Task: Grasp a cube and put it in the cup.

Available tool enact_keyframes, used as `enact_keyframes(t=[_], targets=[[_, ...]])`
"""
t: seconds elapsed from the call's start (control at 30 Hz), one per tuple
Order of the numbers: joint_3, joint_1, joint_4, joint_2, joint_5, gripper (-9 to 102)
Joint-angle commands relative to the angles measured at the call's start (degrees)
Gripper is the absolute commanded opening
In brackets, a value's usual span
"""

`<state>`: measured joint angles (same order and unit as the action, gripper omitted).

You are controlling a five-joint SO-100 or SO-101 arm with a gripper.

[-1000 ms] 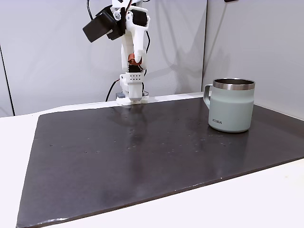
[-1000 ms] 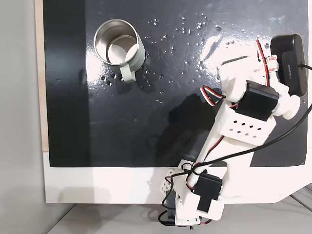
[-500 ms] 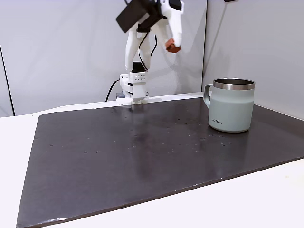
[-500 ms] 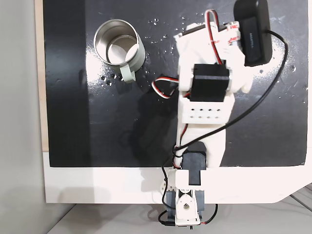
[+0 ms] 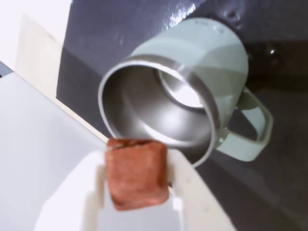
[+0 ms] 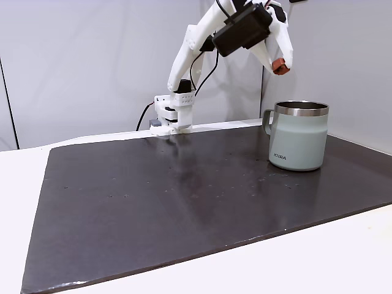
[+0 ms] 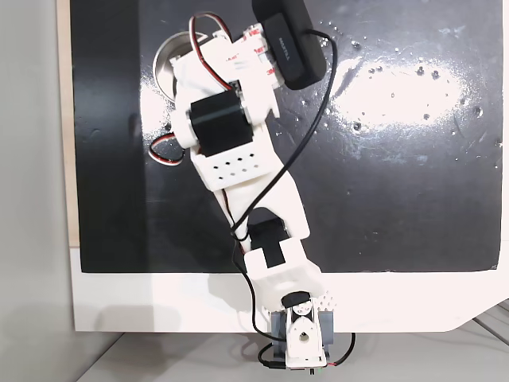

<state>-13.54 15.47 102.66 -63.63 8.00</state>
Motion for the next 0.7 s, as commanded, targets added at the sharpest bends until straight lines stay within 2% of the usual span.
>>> enact_keyframes(t=[0.0,0.4,0.57,0.67], targets=[[3.69,3.25,0.0,0.53,-1.14,1],[3.78,5.63,-1.76,2.37,-1.58,1],[4.31,4.39,-0.44,2.29,-2.11,19],[4.83,3.52,-0.18,2.29,-2.9,21]])
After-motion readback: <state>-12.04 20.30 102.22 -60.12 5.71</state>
